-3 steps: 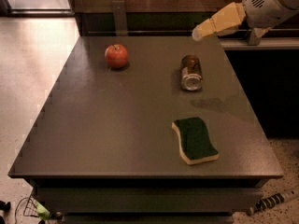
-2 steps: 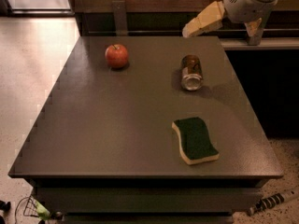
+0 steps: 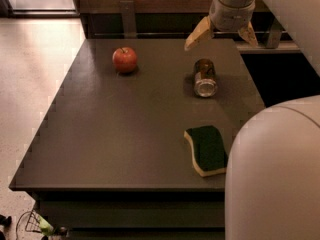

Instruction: Place orange can upright

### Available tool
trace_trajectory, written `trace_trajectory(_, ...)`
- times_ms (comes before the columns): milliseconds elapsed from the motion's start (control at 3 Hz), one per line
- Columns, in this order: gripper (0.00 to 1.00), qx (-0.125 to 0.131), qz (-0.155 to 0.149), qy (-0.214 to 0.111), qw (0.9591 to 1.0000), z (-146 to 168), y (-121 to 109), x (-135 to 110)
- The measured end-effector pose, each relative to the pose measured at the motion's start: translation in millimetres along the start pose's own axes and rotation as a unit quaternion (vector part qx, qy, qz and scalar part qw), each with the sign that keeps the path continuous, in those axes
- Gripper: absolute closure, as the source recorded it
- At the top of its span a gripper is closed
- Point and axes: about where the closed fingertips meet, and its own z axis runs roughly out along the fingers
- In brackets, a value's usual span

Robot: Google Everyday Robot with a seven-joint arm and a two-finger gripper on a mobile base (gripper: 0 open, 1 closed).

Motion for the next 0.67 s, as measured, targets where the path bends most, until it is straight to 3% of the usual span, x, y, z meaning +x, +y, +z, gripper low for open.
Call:
trace_trajectory(333, 0.0, 0.015, 0.015, 0.041, 0.9989, 28.3, -2.1, 1.2)
trace_trajectory(667, 0.0, 0.005, 0.007, 0.069, 0.9976, 45.3, 5.4, 7.2)
